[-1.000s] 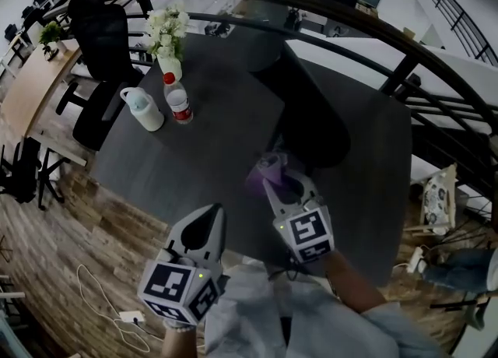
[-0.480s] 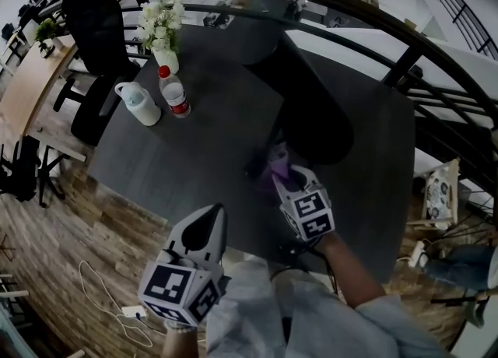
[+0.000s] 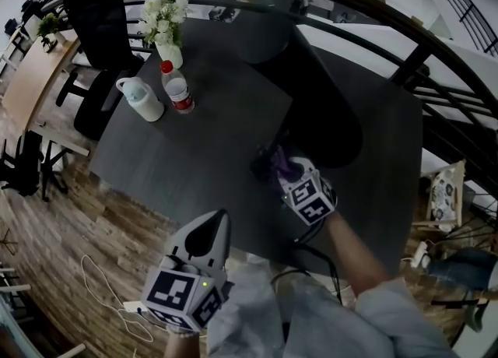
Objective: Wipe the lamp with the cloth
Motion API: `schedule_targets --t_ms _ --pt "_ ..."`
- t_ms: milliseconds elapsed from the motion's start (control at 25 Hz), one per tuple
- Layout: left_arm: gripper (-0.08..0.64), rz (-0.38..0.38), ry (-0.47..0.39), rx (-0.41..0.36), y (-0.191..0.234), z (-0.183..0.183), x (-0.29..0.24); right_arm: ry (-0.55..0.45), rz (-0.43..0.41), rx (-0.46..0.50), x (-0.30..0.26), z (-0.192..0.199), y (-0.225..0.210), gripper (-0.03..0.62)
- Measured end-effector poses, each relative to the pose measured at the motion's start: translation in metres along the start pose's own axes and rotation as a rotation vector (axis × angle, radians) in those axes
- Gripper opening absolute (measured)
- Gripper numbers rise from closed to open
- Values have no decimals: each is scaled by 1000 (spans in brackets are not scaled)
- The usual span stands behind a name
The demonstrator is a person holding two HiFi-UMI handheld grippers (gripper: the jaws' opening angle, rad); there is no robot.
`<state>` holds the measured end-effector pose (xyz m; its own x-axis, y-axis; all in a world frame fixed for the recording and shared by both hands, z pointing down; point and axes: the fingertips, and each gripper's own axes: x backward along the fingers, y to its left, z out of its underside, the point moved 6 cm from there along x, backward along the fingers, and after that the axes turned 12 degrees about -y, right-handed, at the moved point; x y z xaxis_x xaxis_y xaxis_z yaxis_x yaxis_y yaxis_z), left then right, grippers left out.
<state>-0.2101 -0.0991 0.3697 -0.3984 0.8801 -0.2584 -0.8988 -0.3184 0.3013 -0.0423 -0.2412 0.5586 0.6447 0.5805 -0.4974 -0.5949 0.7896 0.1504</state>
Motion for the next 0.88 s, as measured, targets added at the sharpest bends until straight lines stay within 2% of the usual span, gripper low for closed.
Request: schedule_targets --t_ms 280,560,680,880 --pt "3 3 11 19 4 2 -2 66 82 68 -18 7 -25 89" --pt "3 4 37 20 12 10 -2 159 240 85 -19 26 -66 89" --pt "3 14 38 31 13 9 -5 198 301 72 -9 37 -81 89" --pt "3 41 23 30 13 9 -12 230 333 37 11 47 -91 89"
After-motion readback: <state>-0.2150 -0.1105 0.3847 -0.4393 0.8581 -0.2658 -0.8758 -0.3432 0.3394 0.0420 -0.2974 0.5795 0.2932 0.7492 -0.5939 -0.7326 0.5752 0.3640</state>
